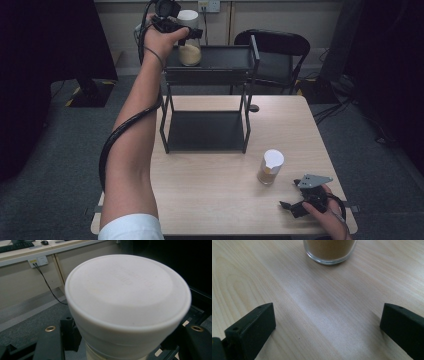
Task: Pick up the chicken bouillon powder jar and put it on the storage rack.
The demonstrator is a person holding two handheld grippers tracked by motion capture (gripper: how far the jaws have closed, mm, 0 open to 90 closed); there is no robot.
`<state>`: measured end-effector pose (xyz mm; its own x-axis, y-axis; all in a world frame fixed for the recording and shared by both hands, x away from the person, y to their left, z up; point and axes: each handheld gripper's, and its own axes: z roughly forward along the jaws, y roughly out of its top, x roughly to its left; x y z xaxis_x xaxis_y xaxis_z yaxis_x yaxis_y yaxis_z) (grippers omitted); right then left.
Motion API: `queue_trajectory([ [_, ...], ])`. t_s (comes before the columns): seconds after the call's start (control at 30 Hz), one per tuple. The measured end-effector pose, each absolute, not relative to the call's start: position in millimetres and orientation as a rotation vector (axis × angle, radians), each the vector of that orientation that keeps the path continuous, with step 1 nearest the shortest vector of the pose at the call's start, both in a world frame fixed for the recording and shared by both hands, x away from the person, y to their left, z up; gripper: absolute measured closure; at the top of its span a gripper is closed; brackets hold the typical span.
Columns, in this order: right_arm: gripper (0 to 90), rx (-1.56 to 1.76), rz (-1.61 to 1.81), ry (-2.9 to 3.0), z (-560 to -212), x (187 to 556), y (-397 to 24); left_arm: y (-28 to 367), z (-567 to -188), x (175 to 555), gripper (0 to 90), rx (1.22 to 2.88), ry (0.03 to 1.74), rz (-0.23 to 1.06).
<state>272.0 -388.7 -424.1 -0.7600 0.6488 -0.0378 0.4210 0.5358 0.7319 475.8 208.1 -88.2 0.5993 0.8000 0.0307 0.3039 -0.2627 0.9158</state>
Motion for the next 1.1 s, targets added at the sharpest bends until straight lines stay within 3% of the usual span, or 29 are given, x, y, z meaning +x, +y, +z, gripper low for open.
queue_trajectory([
  [0.33,0.0,0.889,1.056,2.472,-424,272,-389,208,-89,474,33.2,1.815,0.91,0.618],
  [0.37,0.0,0.889,1.056,2.472,-424,272,-389,208,-89,474,26.3,1.815,0.91,0.618],
  [0.47,0.0,0.889,1.056,2.472,-424,272,-389,207,-89,471,20.2,1.792,0.951,0.622],
  [0.53,0.0,0.889,1.056,2.472,-424,272,-389,207,-89,469,10.3,1.784,0.969,0.621],
  [0.73,0.0,0.89,1.056,2.472,-424,272,-389,209,-91,463,2.2,1.764,0.971,0.612],
  [1.1,0.0,0.888,1.058,2.471,-424,272,-389,216,-96,445,0.6,1.741,0.97,0.592],
])
